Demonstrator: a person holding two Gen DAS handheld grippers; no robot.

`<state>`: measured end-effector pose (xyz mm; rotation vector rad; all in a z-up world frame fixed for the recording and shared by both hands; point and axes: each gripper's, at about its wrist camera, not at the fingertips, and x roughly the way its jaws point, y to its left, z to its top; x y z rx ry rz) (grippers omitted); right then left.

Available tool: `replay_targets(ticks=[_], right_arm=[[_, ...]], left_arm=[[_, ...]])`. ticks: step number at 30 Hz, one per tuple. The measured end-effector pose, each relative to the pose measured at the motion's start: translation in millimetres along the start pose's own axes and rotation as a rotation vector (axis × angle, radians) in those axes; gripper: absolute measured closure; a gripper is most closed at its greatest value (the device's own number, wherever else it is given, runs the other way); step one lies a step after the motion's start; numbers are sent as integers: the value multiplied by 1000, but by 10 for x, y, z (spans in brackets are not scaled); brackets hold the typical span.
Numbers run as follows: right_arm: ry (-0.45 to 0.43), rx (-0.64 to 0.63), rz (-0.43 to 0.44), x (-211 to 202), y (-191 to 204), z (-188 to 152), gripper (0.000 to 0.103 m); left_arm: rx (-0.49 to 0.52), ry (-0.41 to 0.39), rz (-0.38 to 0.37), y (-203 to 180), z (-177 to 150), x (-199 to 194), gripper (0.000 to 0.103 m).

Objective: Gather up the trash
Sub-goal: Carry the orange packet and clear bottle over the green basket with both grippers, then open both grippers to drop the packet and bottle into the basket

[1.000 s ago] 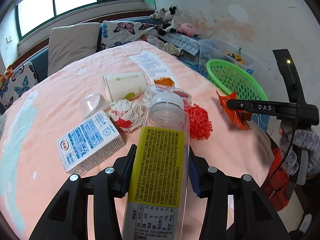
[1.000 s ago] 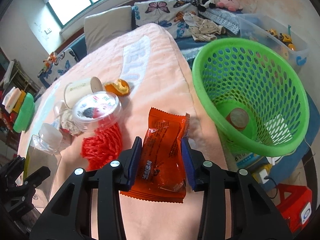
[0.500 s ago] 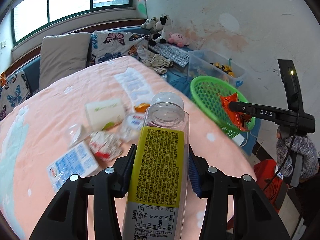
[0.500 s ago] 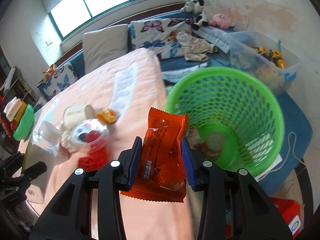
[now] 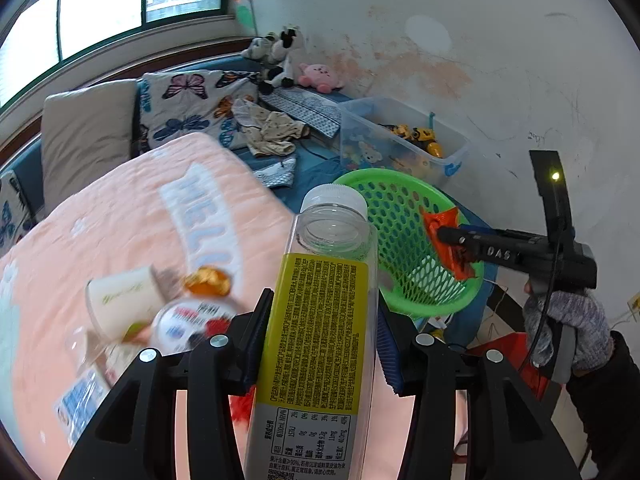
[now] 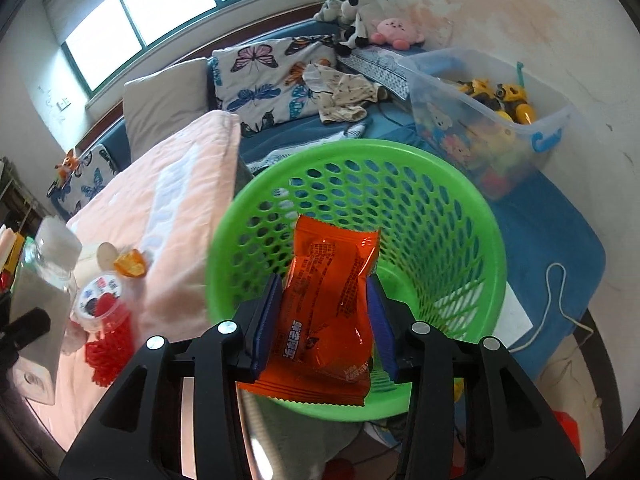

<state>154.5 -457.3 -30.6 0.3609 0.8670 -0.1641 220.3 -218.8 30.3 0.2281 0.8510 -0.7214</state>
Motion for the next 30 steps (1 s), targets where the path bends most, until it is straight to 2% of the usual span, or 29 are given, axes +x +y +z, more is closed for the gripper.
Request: replay_targets(ticks=[4,10,16,22,25,30], right_arm=[[-7,7,-13,27,-123,23,40],[-21,15,-13,-10,-262,15,34],[-40,28,-9,-73,-380,-14,19],[-40,38,-8,-79,-418,-36,17],[-42,24,-18,-82,-406,-45,11],[-55,29,-12,-112,-439,-61,11]], left_arm=[[14,14,-15,-162,163,172,57],[34,38,-38,-374,368,454,57],[29,68,-62,-498,488,707,57],[23,83,-77,-589,569,857,57],[22,92,-82,-619,601,920,57],[16,104,-95,-653,645,1014,56]])
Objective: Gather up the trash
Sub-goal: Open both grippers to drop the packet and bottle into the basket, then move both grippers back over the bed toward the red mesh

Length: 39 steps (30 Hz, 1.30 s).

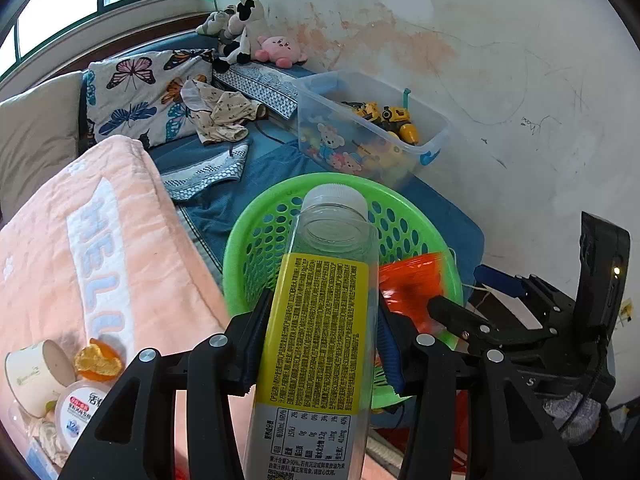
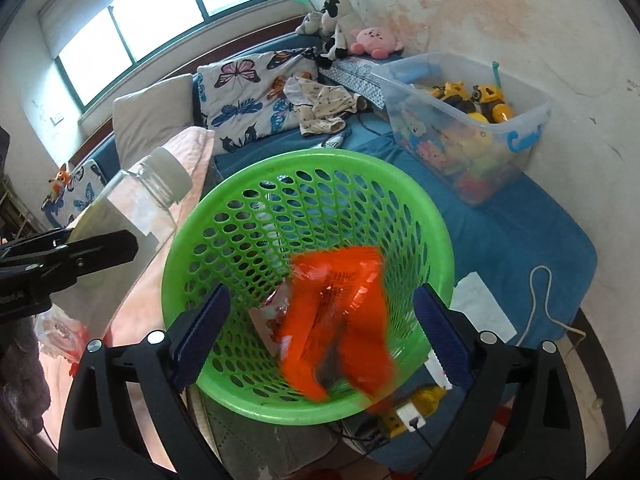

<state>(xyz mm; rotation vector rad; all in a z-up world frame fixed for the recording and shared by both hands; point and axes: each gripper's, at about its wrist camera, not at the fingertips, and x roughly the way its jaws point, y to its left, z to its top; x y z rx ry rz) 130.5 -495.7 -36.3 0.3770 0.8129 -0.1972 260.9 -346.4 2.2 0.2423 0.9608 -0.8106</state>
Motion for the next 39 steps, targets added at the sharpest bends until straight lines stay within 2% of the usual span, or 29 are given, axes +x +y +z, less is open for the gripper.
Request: replay_targets(ticks=[16,19,20,25,35,39], right_arm=[[-33,33,-1,-205,-78,-123,11],[-39,38,1,-235,-84,-137,11],[-41,38,0,-246,-72,-146,11],[-54,40,8,-301,-46,-178,11],[-118,16,0,-538,191,-284,11],[-102,-4,34,-555,341,-319,11]], left_arm=[[-18,39,-35,-144,61,296,56],[-22,33,-37,-151,48,305,50],[-24,27,-39,-148,44,284,47],[-14,2,-39,-145,15,146,46],[-10,-84,49,49,-259,-430,44],[-21,-108,85,178,-473,-664,41]])
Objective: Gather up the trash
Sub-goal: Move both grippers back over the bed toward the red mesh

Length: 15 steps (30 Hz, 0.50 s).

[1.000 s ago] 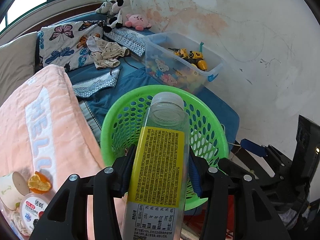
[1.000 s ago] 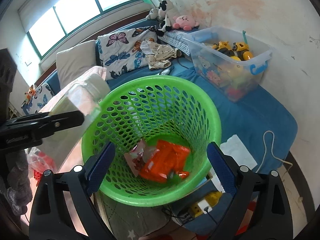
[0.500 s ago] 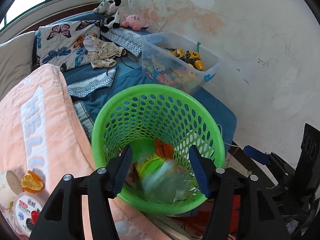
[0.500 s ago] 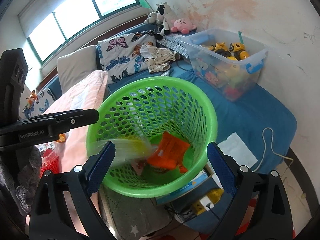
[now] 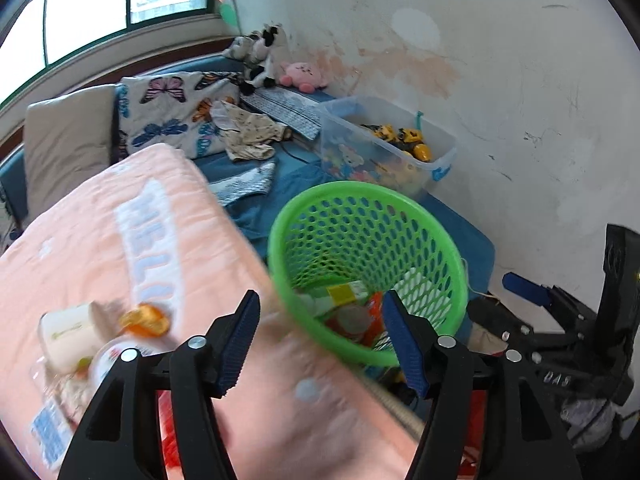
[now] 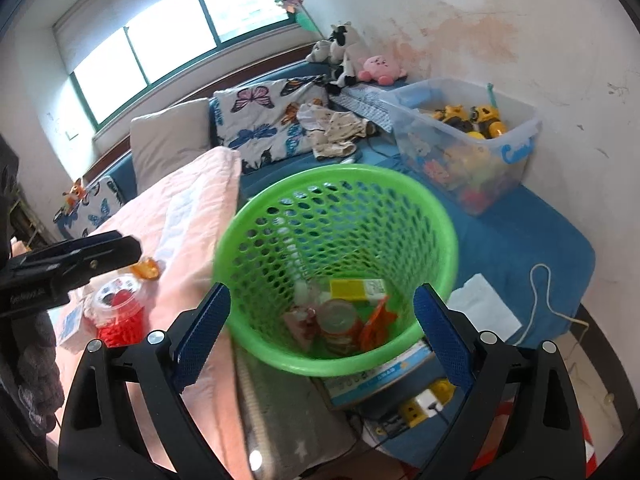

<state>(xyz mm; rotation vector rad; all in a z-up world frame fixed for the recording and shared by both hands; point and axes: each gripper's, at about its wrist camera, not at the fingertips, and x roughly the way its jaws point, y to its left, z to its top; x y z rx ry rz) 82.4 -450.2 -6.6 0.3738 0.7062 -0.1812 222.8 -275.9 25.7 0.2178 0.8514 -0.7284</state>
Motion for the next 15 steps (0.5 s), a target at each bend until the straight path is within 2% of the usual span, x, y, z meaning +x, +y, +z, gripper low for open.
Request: replay_targets(ticks=[5,15], right_arm=[[13,-56,25,-16,272,-39,11],[69,-141,143,107,869,-103,10]], left_arm=[[-42,-4,41,268,-239,-208,41],[-159,4,145,1032,-709,-558,39]])
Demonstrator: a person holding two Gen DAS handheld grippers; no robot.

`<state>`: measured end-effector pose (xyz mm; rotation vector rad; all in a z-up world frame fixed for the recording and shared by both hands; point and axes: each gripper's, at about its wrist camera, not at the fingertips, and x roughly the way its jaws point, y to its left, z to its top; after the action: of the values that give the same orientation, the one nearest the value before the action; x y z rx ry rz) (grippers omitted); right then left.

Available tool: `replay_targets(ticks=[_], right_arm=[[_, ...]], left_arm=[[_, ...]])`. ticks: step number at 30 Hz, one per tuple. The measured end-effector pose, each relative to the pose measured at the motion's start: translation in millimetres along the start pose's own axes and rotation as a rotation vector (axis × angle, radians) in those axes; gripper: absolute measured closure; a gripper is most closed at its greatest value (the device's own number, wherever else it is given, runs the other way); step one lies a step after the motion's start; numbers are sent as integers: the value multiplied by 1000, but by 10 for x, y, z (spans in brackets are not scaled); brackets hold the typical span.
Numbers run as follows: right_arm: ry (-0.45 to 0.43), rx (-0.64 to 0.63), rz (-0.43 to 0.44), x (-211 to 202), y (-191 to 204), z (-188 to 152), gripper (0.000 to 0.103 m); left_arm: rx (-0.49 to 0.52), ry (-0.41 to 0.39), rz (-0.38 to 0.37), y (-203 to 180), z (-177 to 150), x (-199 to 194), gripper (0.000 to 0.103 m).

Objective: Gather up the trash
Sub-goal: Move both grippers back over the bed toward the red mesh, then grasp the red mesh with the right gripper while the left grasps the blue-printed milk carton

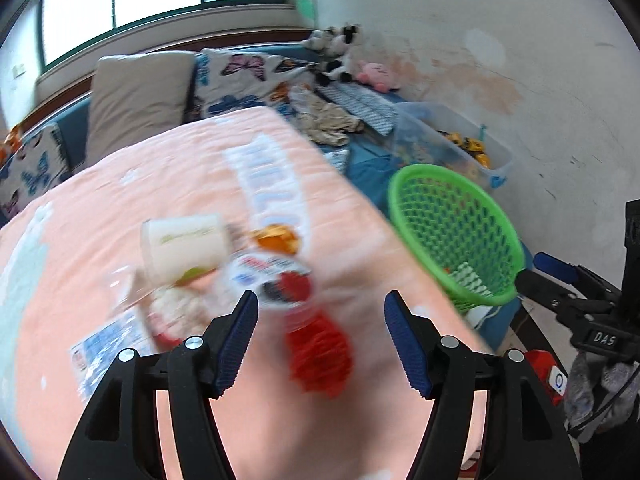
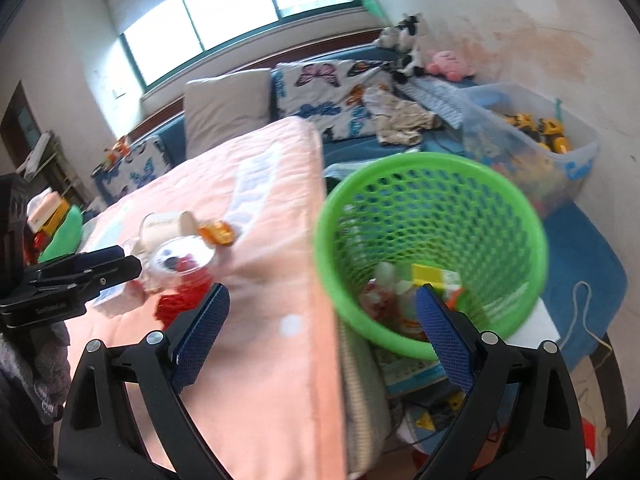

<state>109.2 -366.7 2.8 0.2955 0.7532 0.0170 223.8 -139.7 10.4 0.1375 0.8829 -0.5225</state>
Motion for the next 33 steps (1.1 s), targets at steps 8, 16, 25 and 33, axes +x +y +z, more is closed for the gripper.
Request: replay_targets(ticks=[8,16,25,33], right_arm=[[72,-67,87,290,476,-42,10],[155,-131,149,637,956,-149,10],[240,-167,143,1032,1241,-252,10],[281,-176,129,1252,1330,-253,14]], left_arm=[[-80,-8,74,606,-231,-183,36],[-60,4,120,1021,-416,-248,25],[-15,53,125,1384,-515,-80,14],[14,82,110,1595,-464,109,11]])
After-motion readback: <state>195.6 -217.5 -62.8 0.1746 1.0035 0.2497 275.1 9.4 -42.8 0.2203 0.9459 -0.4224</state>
